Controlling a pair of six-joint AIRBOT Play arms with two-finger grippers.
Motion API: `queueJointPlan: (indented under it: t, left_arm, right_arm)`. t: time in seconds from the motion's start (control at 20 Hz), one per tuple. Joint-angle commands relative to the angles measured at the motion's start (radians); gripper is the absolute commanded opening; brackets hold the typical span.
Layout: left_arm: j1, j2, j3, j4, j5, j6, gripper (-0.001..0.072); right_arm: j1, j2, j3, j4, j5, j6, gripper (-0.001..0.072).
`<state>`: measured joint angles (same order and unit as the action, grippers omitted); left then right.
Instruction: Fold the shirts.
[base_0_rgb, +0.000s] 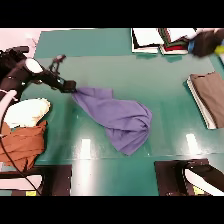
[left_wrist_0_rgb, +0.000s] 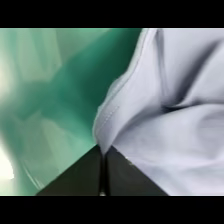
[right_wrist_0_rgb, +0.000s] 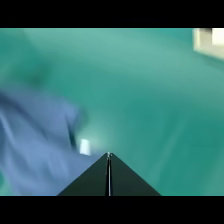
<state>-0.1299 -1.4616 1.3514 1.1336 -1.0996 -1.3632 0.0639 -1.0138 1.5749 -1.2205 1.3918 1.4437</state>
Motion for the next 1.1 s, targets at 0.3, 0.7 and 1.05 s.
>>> queueJointPlan:
  t: [0.3, 0.7, 1.05]
  left_arm:
    - [0.001, 0.095, 0.077, 0.067, -0.002, 0.003, 0.0022]
    - [0.001, 0.095, 0.077, 0.067, -0.016, 0.002, 0.0022]
    - [0.001, 0.150, 0.111, 0.121, -0.006, -0.032, 0.0021]
  right_arm:
    - [-0.107, -0.019, -0.904, 0.229, -0.255, -0.012, 0.0450]
    - [0.065, -0.343, -0.789, 0.415, -0.493, -0.084, 0.0428]
    - [0.059, -0.390, -0.526, 0.277, -0.425, -0.084, 0.0022]
